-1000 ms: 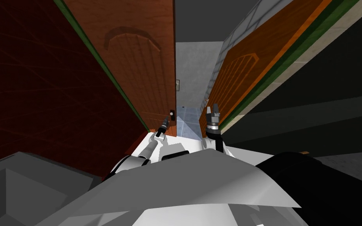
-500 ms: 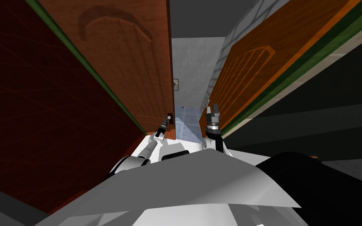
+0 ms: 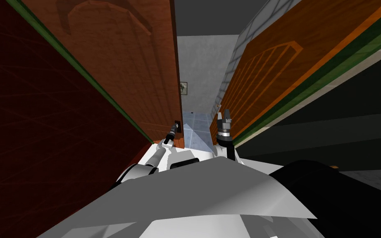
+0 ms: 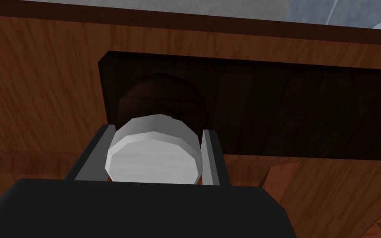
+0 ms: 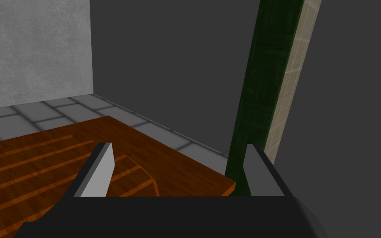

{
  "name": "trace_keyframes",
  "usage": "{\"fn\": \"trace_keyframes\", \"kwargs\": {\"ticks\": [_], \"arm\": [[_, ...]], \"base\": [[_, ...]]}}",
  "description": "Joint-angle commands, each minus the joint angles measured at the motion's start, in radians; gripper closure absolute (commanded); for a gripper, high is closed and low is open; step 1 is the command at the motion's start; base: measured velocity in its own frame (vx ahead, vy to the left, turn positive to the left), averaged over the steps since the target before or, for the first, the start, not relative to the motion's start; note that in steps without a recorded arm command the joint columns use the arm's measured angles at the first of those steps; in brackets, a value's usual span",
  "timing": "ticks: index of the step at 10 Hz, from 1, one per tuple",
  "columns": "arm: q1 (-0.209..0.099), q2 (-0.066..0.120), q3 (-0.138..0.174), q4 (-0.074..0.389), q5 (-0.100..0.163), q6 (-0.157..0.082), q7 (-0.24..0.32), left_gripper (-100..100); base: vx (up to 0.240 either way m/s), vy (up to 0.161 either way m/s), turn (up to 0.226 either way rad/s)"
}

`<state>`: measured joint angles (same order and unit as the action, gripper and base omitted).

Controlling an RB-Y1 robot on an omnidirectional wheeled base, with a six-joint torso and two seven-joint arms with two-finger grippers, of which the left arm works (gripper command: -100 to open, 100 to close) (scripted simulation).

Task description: Push the door open

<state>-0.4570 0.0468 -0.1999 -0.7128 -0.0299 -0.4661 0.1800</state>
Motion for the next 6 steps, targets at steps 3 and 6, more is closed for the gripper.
{"fn": "trace_keyframes", "kwargs": {"ticks": [3,6], "arm": [[0.004,-0.001,-0.001,0.002,0.0,0.0,0.0,100],[-0.001,0.011,0.017,0.002,0.005,0.001,-0.007,100]], "base": [[-0.004,0.003,-0.005],[0.077,-0.048,0.017]]}}
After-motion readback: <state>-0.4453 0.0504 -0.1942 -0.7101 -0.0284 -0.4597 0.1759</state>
